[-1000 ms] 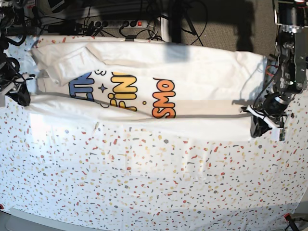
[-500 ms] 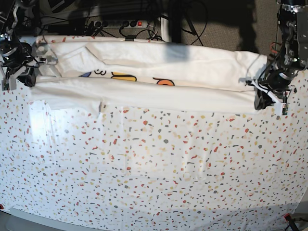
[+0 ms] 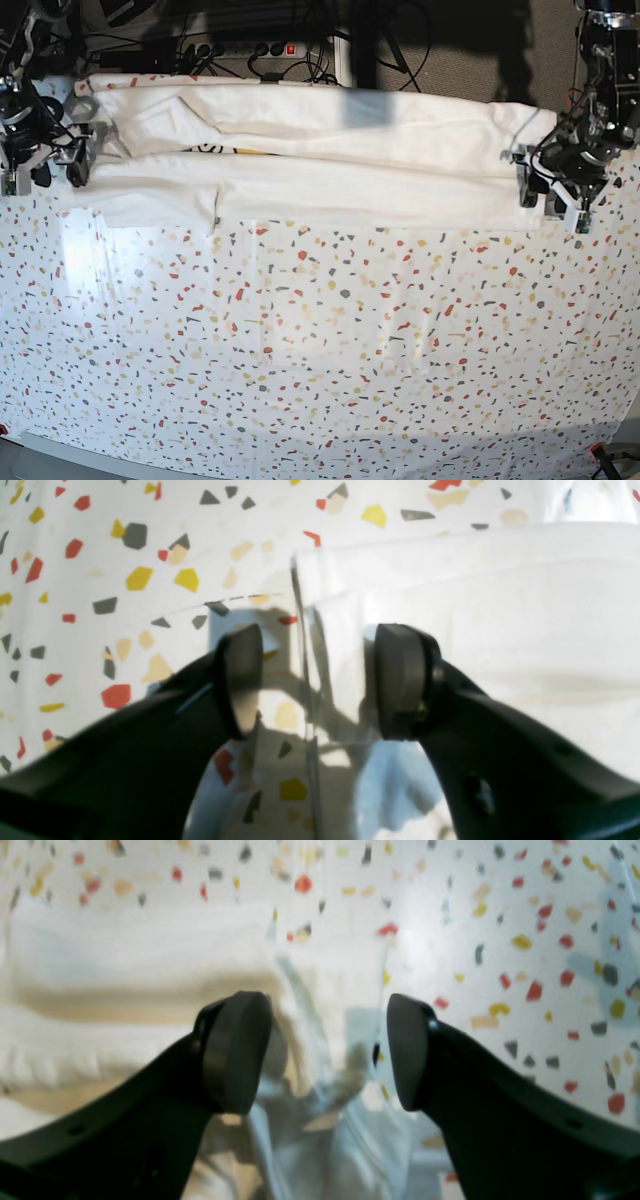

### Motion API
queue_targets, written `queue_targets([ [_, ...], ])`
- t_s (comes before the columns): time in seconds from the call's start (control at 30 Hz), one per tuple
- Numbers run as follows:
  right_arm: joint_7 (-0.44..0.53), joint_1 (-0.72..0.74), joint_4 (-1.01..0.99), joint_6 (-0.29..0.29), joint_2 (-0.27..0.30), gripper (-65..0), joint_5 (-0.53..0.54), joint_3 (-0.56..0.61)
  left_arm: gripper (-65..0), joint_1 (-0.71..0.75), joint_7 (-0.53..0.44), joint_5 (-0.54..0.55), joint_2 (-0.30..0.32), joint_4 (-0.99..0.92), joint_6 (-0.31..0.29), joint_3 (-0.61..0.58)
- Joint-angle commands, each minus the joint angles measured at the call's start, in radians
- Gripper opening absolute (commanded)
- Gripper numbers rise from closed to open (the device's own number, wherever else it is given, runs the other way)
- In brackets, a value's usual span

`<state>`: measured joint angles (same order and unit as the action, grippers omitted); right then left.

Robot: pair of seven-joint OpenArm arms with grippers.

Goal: Fold the T-shirt properly
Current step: 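Release the hem and lift the right gripper away from the shirt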

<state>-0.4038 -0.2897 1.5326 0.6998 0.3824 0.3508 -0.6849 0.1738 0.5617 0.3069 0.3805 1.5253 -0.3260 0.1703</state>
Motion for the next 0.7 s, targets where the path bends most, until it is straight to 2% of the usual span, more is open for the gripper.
queue_targets([
  [0.0, 0.004, 0.021, 0.016, -0.002, 0.025, -25.8, 0.031, -0.009, -30.4, -0.014, -0.015, 0.008, 0.025, 0.02, -0.002, 0.009],
  [0.17, -0.162, 0.127, 0.016, -0.002, 0.028, -25.8, 0.106, -0.009, -30.4, -0.013, -0.012, 0.008, 0.059, 0.02, 0.031, 0.009],
  [0.27, -0.194, 0.183, 0.016, -0.002, 0.028, -25.8, 0.18, -0.001, -30.4, -0.013, -0.012, 0.008, 0.067, 0.02, 0.04, 0.009],
  [0.47, -0.233, 0.259, 0.012, -0.005, 0.031, -25.8, 0.182, 0.105, -30.4, -0.013, -0.013, 0.012, 0.066, 0.02, 0.039, 0.009],
  [0.57, -0.233, 0.294, 0.001, -0.074, 0.031, -25.8, 0.147, 0.174, -30.4, -0.013, -0.016, 0.012, 0.066, 0.02, 0.039, 0.009],
  [0.67, -0.283, 0.354, -0.057, -0.106, 0.034, -25.8, 0.121, 0.235, -30.5, -0.013, -0.015, 0.019, 0.066, 0.02, 0.039, 0.009],
])
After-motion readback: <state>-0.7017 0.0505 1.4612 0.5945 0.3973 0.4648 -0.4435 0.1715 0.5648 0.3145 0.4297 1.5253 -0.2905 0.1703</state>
